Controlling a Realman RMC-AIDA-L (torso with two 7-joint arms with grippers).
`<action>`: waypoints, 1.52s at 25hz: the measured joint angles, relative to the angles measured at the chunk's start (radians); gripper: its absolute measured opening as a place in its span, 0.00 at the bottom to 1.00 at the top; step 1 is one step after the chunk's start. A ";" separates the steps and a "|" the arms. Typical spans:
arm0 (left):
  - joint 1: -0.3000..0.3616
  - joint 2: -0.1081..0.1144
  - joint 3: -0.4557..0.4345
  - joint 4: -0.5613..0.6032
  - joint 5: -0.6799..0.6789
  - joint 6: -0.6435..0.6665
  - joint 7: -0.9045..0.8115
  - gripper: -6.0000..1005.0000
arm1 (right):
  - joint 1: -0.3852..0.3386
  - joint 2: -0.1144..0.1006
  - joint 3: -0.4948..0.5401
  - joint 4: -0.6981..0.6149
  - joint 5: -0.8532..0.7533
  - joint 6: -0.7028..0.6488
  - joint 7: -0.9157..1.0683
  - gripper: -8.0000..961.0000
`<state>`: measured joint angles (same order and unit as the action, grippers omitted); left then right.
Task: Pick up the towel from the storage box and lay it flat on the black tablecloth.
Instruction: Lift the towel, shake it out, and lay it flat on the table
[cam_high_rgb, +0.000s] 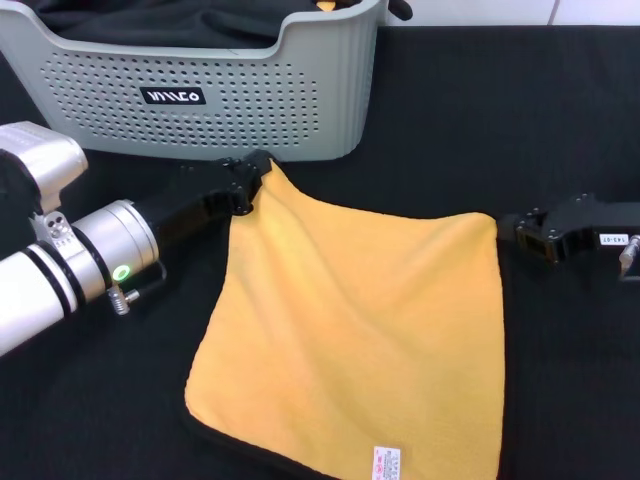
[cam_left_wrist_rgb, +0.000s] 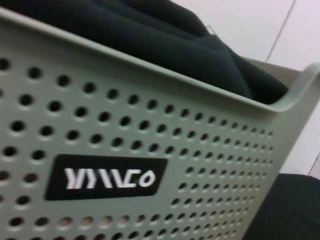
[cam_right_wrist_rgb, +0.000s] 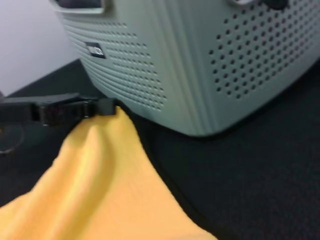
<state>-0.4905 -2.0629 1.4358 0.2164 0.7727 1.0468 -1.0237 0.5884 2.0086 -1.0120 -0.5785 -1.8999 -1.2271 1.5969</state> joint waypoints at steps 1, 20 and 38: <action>0.000 -0.004 0.000 0.000 0.000 -0.001 0.009 0.04 | 0.000 0.001 0.000 0.000 -0.004 0.011 0.000 0.09; 0.025 -0.027 -0.101 0.008 0.002 0.011 0.076 0.05 | 0.001 0.004 0.010 -0.004 -0.014 0.089 0.002 0.10; 0.010 -0.035 -0.100 0.011 -0.002 -0.046 0.133 0.06 | 0.001 0.010 0.008 -0.039 -0.006 0.128 0.000 0.10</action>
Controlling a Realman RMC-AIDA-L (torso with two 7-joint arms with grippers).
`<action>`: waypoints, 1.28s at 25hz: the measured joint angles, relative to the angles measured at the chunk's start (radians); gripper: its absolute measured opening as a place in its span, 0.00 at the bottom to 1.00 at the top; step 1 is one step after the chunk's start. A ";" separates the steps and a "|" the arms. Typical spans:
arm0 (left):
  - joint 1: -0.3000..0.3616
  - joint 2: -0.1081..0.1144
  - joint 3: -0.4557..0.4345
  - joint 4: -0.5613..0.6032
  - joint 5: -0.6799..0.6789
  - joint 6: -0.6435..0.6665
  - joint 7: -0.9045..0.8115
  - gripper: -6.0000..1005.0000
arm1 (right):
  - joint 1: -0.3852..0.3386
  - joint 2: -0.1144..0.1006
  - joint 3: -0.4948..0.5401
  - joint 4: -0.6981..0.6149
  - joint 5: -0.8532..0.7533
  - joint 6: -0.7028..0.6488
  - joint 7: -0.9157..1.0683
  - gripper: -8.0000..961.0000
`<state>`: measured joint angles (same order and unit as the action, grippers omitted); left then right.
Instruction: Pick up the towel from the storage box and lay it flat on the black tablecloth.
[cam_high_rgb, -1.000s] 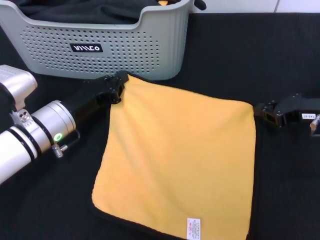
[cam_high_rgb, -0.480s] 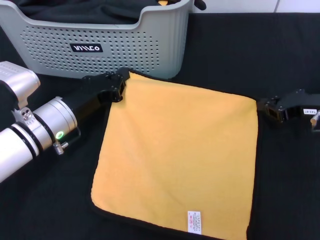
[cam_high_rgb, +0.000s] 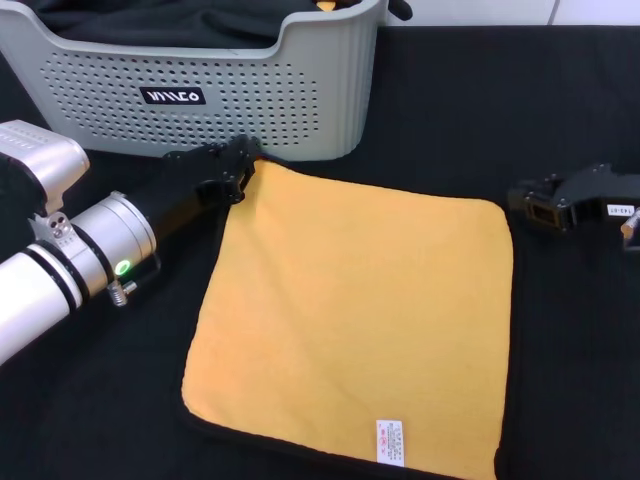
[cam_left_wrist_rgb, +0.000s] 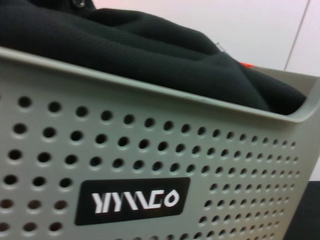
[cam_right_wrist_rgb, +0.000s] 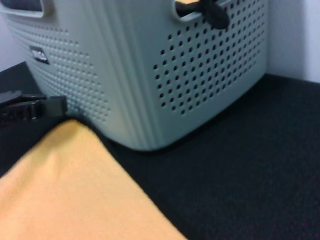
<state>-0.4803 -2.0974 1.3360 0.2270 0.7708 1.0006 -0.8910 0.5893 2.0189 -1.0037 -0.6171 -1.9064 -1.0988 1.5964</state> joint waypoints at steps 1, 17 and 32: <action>0.000 0.000 -0.001 0.000 -0.001 -0.003 0.000 0.08 | -0.008 0.003 0.000 -0.010 0.003 0.007 -0.001 0.14; 0.172 0.058 0.004 0.085 0.019 0.175 -0.062 0.60 | -0.198 -0.001 -0.003 -0.267 0.201 -0.250 -0.072 0.58; 0.107 0.155 0.002 0.341 0.463 0.869 -0.339 0.82 | -0.146 0.002 -0.002 -0.383 0.276 -0.896 -0.153 0.76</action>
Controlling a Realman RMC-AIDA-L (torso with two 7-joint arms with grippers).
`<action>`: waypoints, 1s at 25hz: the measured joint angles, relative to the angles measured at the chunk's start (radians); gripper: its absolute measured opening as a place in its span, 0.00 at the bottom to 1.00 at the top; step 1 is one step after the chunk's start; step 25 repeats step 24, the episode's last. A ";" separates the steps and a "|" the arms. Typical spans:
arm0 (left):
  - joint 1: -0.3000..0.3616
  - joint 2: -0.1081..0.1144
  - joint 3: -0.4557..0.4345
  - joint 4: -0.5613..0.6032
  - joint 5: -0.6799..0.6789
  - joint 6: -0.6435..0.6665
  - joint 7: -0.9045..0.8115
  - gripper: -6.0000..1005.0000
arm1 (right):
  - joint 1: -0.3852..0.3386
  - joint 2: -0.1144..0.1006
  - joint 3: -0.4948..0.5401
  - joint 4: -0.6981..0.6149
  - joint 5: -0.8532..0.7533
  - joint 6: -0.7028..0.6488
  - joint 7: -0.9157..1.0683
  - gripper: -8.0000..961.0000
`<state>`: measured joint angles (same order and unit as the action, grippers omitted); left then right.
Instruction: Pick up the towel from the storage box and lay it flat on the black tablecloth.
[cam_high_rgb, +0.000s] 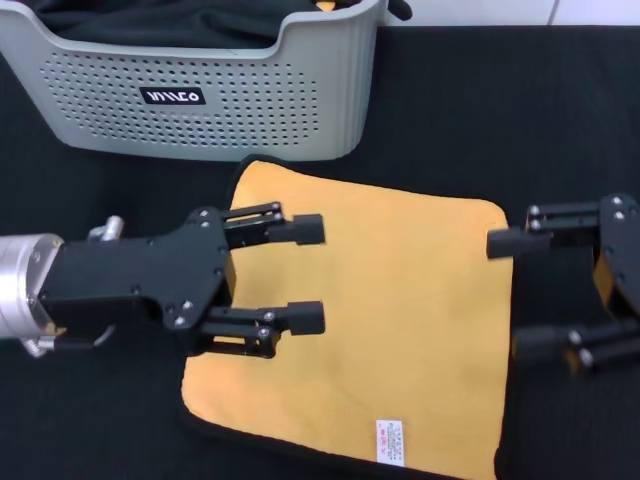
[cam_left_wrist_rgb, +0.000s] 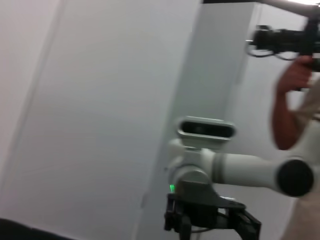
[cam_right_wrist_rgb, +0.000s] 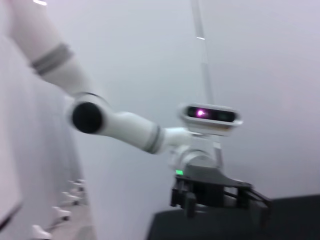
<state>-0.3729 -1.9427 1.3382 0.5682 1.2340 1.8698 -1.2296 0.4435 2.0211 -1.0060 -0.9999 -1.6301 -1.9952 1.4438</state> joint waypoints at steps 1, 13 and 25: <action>-0.003 0.000 -0.001 0.014 0.001 0.006 -0.006 0.82 | 0.003 0.000 -0.002 -0.003 0.004 -0.014 0.002 0.76; -0.018 -0.022 -0.037 0.084 0.000 0.010 -0.029 0.82 | 0.013 -0.003 0.003 -0.045 0.011 -0.018 -0.002 0.76; -0.045 -0.027 -0.102 0.085 0.008 0.006 0.003 0.82 | 0.062 -0.002 -0.005 -0.019 0.002 0.132 -0.006 0.76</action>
